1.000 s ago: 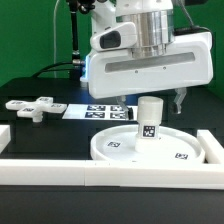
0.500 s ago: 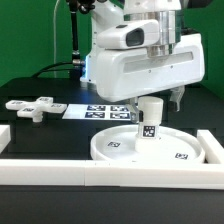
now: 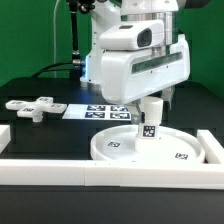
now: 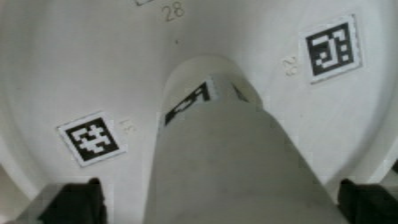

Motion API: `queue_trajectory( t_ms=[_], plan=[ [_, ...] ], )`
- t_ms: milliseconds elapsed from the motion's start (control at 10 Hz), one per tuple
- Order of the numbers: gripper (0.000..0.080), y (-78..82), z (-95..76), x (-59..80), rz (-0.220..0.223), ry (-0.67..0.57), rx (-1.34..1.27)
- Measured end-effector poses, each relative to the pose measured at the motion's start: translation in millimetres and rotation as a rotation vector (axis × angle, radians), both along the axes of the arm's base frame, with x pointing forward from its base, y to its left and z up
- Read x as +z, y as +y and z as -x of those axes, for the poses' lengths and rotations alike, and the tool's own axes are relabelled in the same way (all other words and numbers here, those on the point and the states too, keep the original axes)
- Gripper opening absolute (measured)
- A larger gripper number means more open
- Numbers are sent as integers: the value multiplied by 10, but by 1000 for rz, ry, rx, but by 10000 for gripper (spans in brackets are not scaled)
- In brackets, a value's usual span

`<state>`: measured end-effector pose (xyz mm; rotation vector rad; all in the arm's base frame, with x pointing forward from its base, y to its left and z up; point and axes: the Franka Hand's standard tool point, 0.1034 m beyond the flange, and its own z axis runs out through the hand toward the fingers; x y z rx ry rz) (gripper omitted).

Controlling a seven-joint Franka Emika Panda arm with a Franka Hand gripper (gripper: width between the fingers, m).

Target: Assemble round table

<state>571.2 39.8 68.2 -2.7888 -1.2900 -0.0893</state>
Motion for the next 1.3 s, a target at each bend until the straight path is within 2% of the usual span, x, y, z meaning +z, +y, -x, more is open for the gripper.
queue_trajectory(
  t_ms=[500,900,1300],
  plan=[
    [649,41,-37,8,119,-48,526],
    [649,51,-18,-32,190,-37,832],
    [649,-2,-23,-31,208,-32,1061]
  ],
)
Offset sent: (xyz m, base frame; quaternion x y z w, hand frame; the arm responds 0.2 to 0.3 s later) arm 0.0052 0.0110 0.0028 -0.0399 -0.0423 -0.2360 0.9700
